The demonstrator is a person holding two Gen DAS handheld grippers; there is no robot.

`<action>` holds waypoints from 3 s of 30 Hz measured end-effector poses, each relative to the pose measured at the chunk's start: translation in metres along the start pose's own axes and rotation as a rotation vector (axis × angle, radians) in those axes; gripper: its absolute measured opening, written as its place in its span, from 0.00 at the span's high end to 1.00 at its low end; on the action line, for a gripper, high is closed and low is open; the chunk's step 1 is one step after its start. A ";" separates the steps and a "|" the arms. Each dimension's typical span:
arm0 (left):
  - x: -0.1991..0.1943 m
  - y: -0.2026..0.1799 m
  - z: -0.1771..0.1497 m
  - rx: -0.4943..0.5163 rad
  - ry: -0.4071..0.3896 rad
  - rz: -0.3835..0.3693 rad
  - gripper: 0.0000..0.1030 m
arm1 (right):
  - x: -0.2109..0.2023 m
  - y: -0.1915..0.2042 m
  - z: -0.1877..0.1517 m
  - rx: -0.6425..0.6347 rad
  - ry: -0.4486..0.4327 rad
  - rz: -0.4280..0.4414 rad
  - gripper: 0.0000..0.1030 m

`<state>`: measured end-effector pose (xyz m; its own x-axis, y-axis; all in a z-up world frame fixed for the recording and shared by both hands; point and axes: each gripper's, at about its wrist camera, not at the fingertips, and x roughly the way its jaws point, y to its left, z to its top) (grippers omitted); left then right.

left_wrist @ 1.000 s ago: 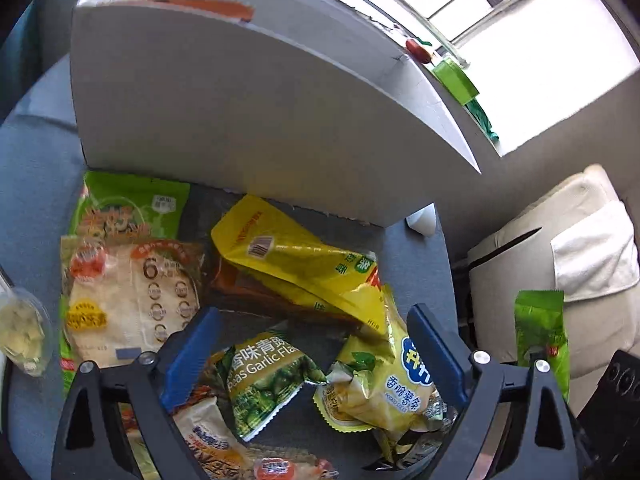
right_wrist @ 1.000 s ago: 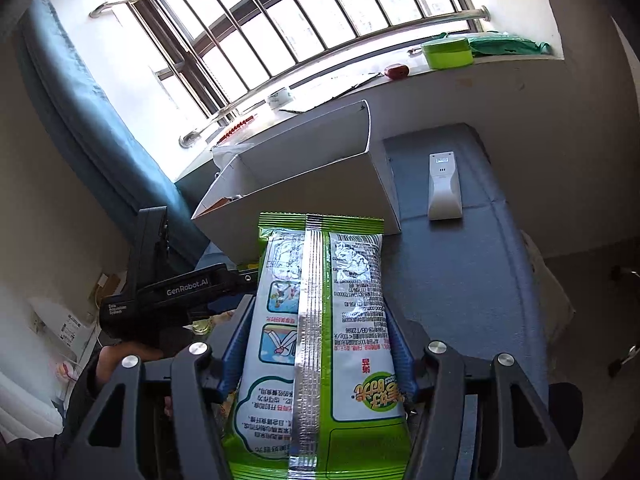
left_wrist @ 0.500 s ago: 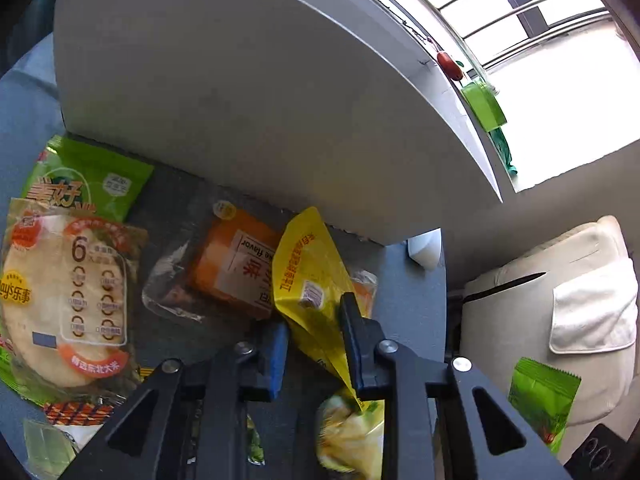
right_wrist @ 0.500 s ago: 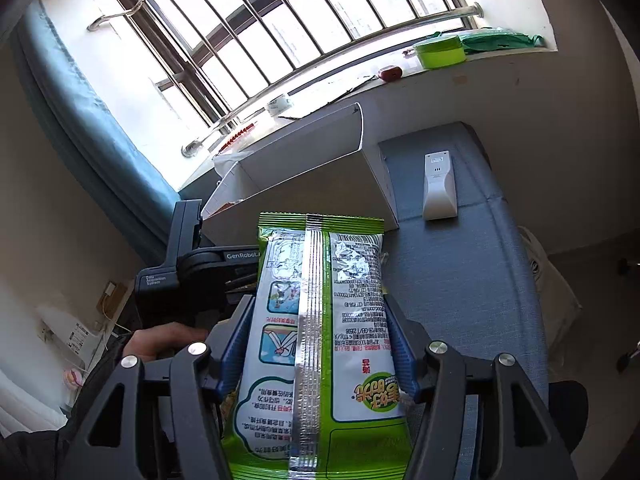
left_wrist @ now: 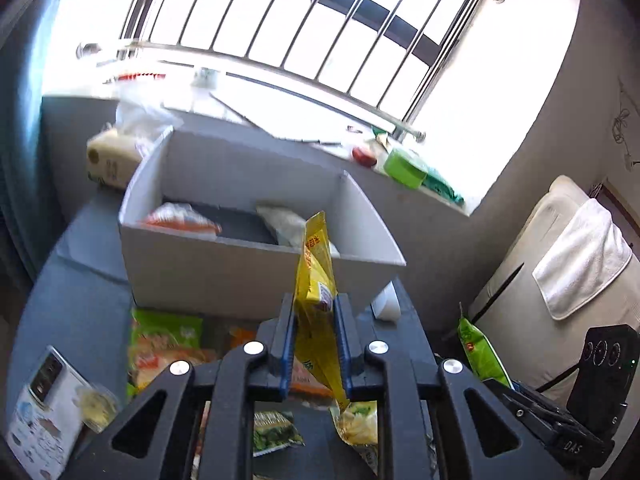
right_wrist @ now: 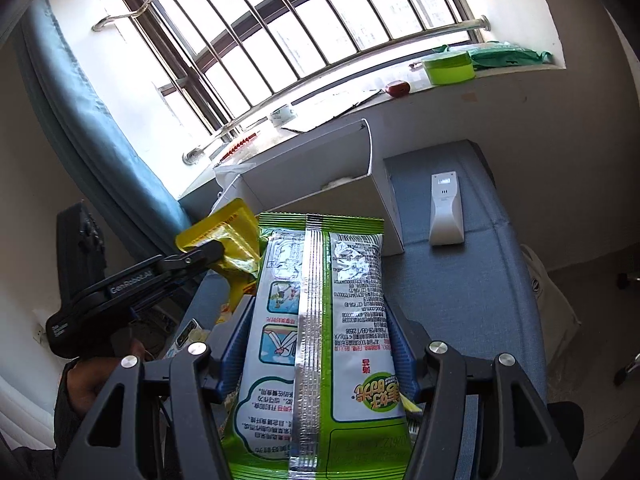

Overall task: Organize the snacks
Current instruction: 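Drop the yellow bag into the box with the left gripper while the right drops the wafer pack, then grasp the yellow chips bag with the right gripper and lift it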

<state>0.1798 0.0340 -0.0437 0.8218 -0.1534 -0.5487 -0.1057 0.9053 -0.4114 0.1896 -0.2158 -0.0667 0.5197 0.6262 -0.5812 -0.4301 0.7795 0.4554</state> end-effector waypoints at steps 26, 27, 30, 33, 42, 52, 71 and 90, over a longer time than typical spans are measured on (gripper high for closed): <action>0.020 0.041 0.103 0.117 -0.052 0.092 0.00 | 0.104 0.033 0.147 -0.168 -0.102 -0.123 0.00; 0.010 0.037 0.099 0.141 -0.069 0.074 0.00 | 0.096 0.035 0.143 -0.174 -0.112 -0.113 0.00; -0.022 0.024 0.080 0.223 -0.113 0.049 0.00 | 0.069 0.041 0.127 -0.193 -0.135 -0.076 0.00; -0.052 0.012 0.056 0.307 -0.145 0.049 0.00 | 0.038 0.047 0.103 -0.210 -0.165 -0.037 0.00; -0.107 0.022 -0.034 0.303 -0.098 0.046 0.00 | -0.036 0.054 0.005 -0.259 -0.192 -0.048 0.00; -0.111 0.035 -0.119 0.260 0.017 0.048 0.00 | -0.043 0.010 -0.096 -0.168 -0.017 -0.192 0.00; -0.086 0.064 -0.145 0.210 0.128 0.117 0.00 | 0.104 0.020 -0.061 -0.354 0.428 -0.281 0.10; -0.038 0.076 -0.145 0.188 0.223 0.125 0.03 | 0.020 0.048 -0.012 -0.235 0.049 -0.162 0.34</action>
<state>0.0595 0.0513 -0.1602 0.6635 -0.1006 -0.7413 -0.0761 0.9767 -0.2006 0.1700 -0.1664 -0.0647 0.5618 0.4882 -0.6679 -0.5066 0.8412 0.1888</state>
